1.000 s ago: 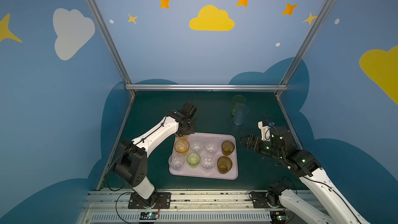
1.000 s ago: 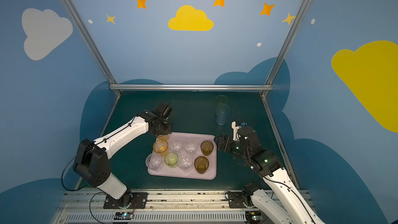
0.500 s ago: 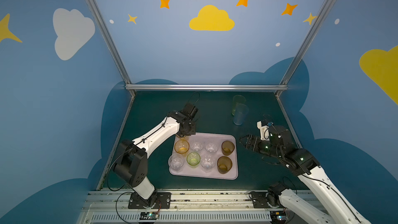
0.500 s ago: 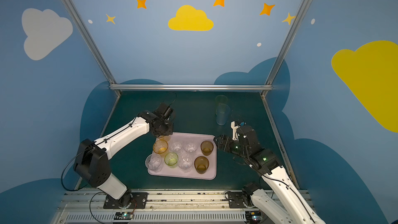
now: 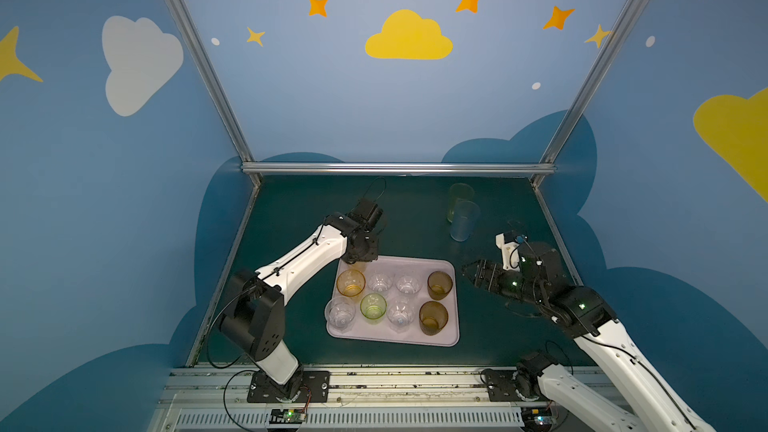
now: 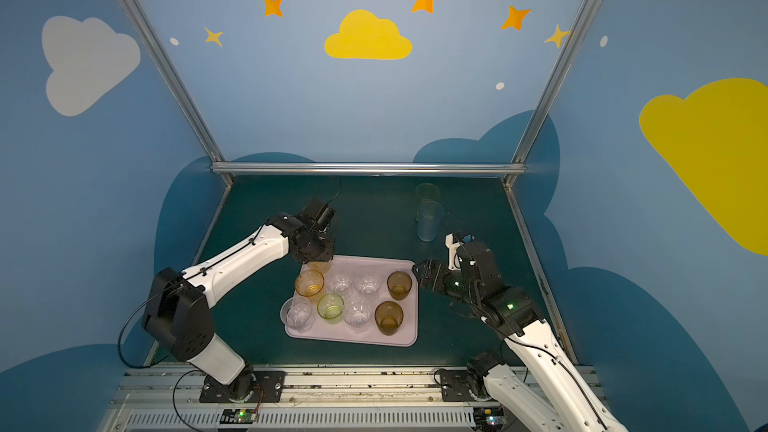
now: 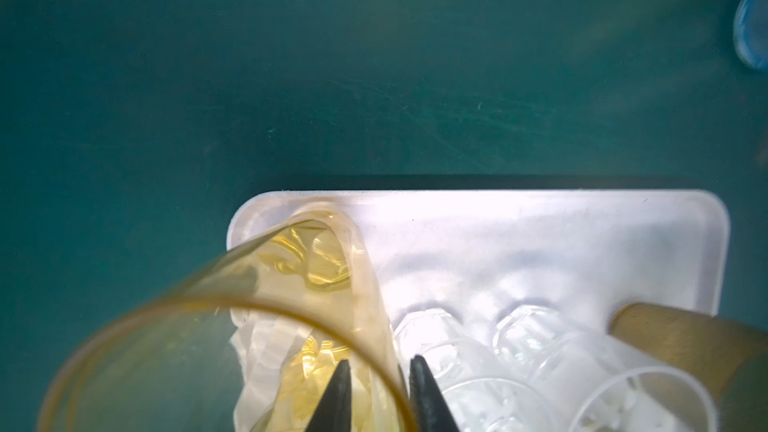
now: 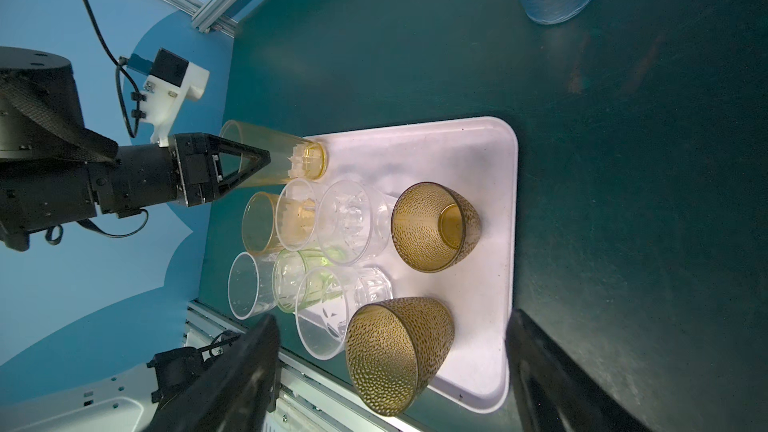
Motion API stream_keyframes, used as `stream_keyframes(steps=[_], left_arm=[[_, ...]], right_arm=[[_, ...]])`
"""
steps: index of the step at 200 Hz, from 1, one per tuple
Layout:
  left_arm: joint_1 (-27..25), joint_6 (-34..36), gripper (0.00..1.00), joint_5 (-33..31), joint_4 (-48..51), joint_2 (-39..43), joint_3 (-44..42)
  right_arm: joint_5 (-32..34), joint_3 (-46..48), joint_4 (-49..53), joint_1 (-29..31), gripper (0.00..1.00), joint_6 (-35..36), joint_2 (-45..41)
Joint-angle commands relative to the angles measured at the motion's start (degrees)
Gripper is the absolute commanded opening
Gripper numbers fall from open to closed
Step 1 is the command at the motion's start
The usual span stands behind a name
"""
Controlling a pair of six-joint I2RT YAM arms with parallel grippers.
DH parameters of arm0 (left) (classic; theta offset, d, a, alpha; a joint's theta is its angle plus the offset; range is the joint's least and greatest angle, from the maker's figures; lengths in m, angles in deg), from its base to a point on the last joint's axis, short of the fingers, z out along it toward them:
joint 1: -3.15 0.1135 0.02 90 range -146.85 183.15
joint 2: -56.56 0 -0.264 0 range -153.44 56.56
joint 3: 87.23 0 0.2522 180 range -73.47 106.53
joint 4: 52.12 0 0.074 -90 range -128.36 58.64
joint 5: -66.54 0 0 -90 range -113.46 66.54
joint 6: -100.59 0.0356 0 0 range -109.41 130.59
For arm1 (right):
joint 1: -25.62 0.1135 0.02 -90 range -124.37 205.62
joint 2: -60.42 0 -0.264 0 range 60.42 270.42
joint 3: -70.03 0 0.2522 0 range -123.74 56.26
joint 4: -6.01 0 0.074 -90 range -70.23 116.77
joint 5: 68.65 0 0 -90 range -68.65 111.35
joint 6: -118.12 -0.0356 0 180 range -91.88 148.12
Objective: Place the glasses into the tray
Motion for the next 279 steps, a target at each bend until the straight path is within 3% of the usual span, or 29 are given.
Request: stream_keyframes(steps=[1, 82, 145, 166, 223, 279], left_arm=[[-0.1, 0.8, 0.29, -0.9, 1.3, -0.7, 2.4], [-0.1, 1.5, 0.48, -3.2, 1.1, 1.5, 4.2], [-0.1, 2.5, 0.81, -6.0, -3.6, 8.7, 2.0], [-0.1, 2.3, 1.00, -6.8, -7.0, 12.1, 0.3], [-0.1, 0.3, 1.00, -4.5, -20.4, 22.1, -10.4], [-0.1, -6.6, 1.00, 10.3, -24.8, 30.7, -18.6]], right_arm=[[-0.3, -1.9, 1.0, -0.4, 0.84, 0.7, -0.2], [-1.2, -2.9, 0.9, -0.8, 0.84, 0.9, 0.9], [-2.0, -3.7, 1.2, -1.0, 0.84, 1.1, 1.6], [-1.4, -4.2, 2.0, -1.2, 0.84, 1.5, 2.6], [1.7, -9.7, 7.6, -2.5, 0.84, 3.9, 8.1], [4.9, -16.4, 9.9, -6.3, 0.84, 6.9, 16.6]])
